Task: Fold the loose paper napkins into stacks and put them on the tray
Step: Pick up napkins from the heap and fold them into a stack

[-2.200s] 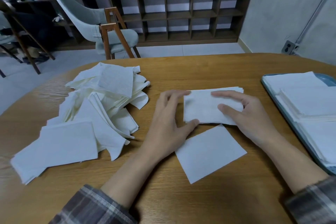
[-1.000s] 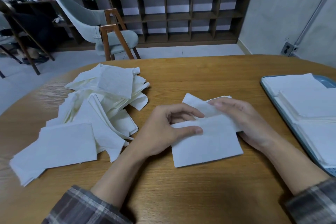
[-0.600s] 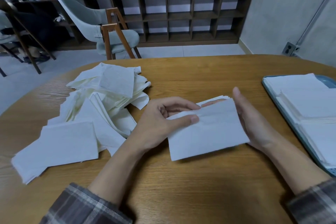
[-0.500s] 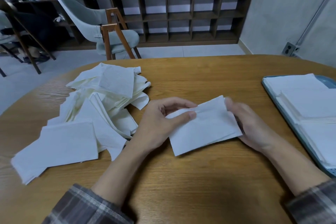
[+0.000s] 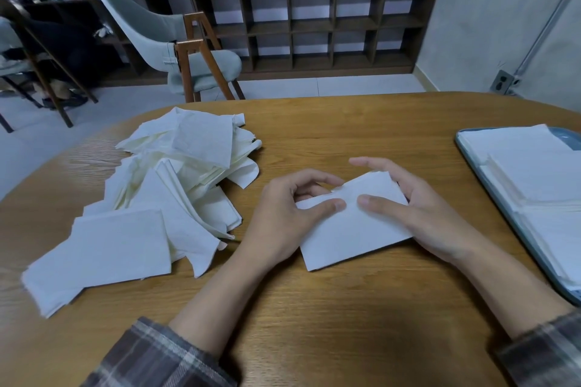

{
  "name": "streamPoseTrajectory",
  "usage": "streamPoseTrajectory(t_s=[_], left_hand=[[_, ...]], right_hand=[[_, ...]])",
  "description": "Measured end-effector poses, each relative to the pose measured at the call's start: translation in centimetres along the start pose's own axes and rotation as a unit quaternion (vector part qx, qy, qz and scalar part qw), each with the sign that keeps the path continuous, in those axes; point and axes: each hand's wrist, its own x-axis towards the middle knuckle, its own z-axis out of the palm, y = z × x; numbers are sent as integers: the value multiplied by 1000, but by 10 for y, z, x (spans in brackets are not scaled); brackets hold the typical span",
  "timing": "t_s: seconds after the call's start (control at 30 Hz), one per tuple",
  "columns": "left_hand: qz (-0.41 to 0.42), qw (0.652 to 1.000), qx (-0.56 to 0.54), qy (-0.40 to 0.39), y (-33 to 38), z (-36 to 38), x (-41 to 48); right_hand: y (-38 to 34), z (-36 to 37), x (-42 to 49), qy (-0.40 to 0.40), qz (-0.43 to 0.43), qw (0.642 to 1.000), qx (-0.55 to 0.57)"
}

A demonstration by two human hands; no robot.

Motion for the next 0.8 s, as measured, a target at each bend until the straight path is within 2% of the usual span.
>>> streamPoseTrajectory(t_s=[0.23,0.33,0.4,0.5,0.57,0.67,0.8], left_hand=[[9,1000,10,13,-1,4,0],[45,993,89,62,-5,6,0],[38,990,112,81,-4,3,1],[-39,998,13,37,3,-3,2],[-45,999,-6,29,4,-5,2],[-26,997,38,61,-3,-4,2],[-7,991,90,101,-9,-4,2]], right_hand=[[6,1,2,16,-18,999,-30],[5,-1,4,44,-28,998,-18],[4,-4,4,57,-31,998,21],[3,-6,3,62,-27,993,97],[3,-6,4,70,-25,992,98],[5,-8,3,35,-18,996,85],[3,-6,0,-30,-30,999,-5]])
